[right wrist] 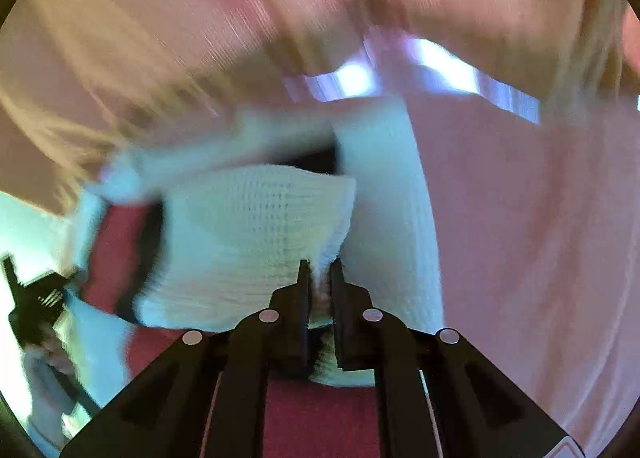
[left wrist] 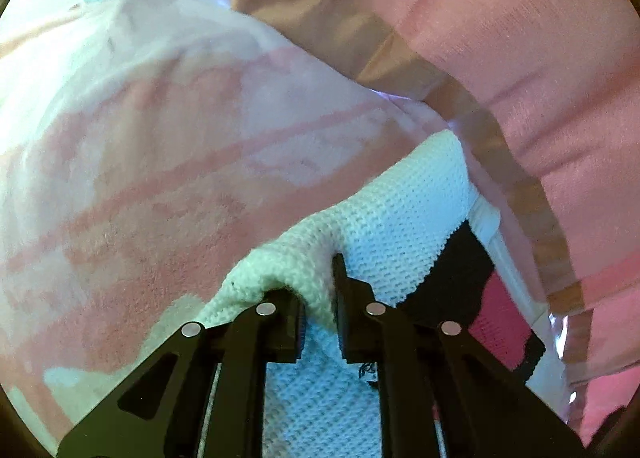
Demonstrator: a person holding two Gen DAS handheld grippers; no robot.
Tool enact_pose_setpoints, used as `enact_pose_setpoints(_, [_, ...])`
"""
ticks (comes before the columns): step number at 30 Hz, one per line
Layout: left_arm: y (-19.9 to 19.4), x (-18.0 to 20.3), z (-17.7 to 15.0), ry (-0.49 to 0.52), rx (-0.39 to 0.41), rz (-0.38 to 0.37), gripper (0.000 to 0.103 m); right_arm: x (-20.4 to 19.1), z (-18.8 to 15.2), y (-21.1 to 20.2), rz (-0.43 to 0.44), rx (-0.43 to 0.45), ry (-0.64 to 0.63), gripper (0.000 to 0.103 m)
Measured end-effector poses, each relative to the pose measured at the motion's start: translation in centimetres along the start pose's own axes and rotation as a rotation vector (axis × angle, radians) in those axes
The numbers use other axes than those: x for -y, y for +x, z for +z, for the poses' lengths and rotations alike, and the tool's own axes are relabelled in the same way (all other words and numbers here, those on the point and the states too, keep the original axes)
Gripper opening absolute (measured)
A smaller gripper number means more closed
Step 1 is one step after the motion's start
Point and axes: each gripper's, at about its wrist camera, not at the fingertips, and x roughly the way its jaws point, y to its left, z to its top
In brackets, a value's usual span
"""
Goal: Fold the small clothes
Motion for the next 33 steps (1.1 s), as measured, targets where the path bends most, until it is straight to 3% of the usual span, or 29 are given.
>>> enact_pose_setpoints(2, [-0.1,0.3,-0.1,0.006,0.0,0.003,0.013,0.0,-0.2,-0.7,-0.003,0.019,-0.008,0.012])
enact_pose_setpoints(3, [-0.1,0.1,0.0,-0.004,-0.005,-0.001,0.013,-0.4,0.3,-2.4,-0.063,0.052,-0.01,0.014])
enact_pose_setpoints(4, [-0.1,-0.1,0.0,-0.012,-0.009,-0.005,0.013,-0.7,0.3,-3.7,-0.099,0.097,-0.014,0.023])
enact_pose_setpoints(5, [-0.1,-0.2,0.1,-0.02,-0.014,-0.013,0.013,-1.6,0.3,-5.9,-0.14,0.173,-0.029,0.024])
enact_pose_setpoints(7, [0.0,-0.5,0.2,-0.029,-0.022,-0.022,0.013,-3.9,0.6,-8.0,-0.112,0.237,-0.075,0.024])
enact_pose_setpoints(8, [0.0,-0.5,0.1,-0.023,-0.023,-0.021,0.013,-6.6,1.0,-8.4,-0.049,0.242,-0.127,0.023])
enact_pose_setpoints(9, [-0.2,-0.6,0.0,-0.014,-0.024,-0.018,0.013,-8.8,1.1,-8.0,-0.005,0.227,-0.17,0.022])
enact_pose_setpoints(12, [-0.2,-0.5,-0.1,-0.005,-0.028,-0.013,0.013,-17.5,0.8,-4.2,0.16,0.116,-0.311,0.004])
enact_pose_setpoints(15, [0.0,-0.4,0.1,-0.003,-0.035,-0.023,0.013,-26.1,0.8,2.1,0.177,0.022,-0.427,0.001])
enact_pose_setpoints(18, [0.2,-0.3,0.3,0.026,-0.038,-0.021,0.013,-31.0,1.9,7.9,0.16,-0.037,-0.453,0.001])
enact_pose_setpoints(23, [0.6,-0.7,1.1,0.007,-0.058,-0.04,0.013,-34.8,4.2,14.2,0.116,-0.075,-0.419,0.0])
enact_pose_setpoints(27, [1.0,-0.6,1.6,0.037,-0.061,-0.045,0.013,-35.7,5.8,15.4,0.099,-0.037,-0.389,0.0])
enact_pose_setpoints(30, [0.9,-1.1,1.8,0.035,-0.056,-0.055,0.013,-35.6,6.3,14.2,0.093,-0.022,-0.393,0.0])
enact_pose_setpoints(33, [0.5,-1.7,1.7,0.018,-0.053,-0.083,0.013,-32.0,5.3,7.2,0.198,0.069,-0.36,0.002])
